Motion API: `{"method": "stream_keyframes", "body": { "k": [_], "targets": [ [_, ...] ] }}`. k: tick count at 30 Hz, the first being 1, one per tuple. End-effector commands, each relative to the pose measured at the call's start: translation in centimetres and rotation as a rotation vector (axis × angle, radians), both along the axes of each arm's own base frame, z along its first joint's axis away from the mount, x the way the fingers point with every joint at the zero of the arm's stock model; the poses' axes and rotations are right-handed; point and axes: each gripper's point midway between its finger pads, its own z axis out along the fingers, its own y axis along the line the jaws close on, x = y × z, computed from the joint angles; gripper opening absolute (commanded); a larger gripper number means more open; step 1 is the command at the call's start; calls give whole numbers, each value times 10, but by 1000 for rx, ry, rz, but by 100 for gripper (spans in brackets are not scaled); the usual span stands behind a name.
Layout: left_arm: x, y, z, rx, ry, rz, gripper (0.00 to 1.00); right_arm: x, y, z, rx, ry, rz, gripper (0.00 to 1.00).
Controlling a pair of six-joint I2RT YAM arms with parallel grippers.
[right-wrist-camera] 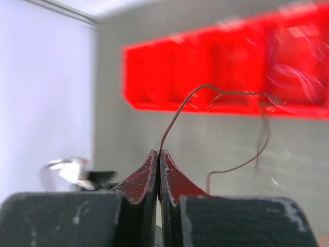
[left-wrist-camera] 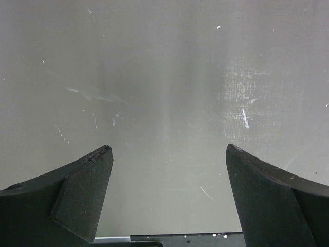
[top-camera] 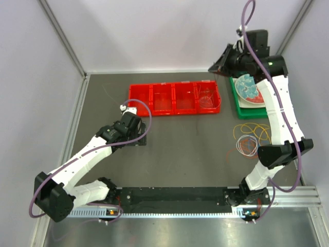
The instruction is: Untangle the cables
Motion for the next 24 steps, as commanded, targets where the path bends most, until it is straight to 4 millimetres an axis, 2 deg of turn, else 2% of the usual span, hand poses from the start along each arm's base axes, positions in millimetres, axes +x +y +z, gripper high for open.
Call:
{"method": "stream_keyframes", "body": {
  "k": [1, 5, 7, 8, 9, 12, 15, 24],
  "targets": [
    [3, -2, 1, -1, -8, 11, 95, 0, 32, 66, 184, -131, 102, 0],
    [3, -3, 0, -1, -2, 7, 95, 14, 49, 109, 305, -246, 149, 0],
    [3, -3, 0, 0, 1, 5, 95, 17, 55, 119, 335, -270, 173, 0],
    [2, -3, -1, 1, 3, 5, 95, 18, 57, 131, 355, -296, 181, 0],
    [3, -3, 0, -1, -1, 5, 95, 25, 59, 130, 366, -296, 183, 0],
    [2, -2, 2, 2, -12, 10, 95, 32, 63, 145, 399, -344, 189, 0],
    [2, -2, 3, 3, -17, 13, 95, 36, 63, 149, 405, -370, 183, 0],
    [2, -2, 1, 10, -12, 12, 95, 48, 64, 145, 398, -385, 176, 0]
  ]
}}
